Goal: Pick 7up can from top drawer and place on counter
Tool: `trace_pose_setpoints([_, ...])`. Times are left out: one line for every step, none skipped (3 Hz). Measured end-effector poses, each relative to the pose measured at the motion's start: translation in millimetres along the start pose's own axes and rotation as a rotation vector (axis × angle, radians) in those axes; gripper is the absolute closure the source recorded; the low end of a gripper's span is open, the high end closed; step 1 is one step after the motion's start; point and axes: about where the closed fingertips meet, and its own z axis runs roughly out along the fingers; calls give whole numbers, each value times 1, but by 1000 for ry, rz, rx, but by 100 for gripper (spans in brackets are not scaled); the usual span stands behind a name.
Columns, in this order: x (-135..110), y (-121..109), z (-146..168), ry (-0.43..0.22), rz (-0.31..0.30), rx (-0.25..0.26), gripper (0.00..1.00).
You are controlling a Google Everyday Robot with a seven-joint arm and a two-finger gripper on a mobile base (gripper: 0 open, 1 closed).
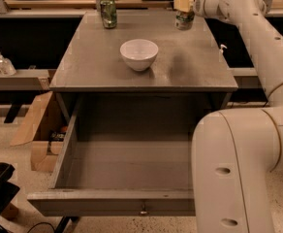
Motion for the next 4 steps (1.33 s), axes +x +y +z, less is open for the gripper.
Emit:
trace_pose_setpoints([22, 4, 11, 32, -57, 40, 100])
trace_pose_setpoints([32, 11, 6, 21, -84, 80, 100])
trace_pose_setpoints([68, 12, 8, 67, -73, 86, 82])
trace_pose_setpoints([69, 14, 10, 68, -74, 84, 58])
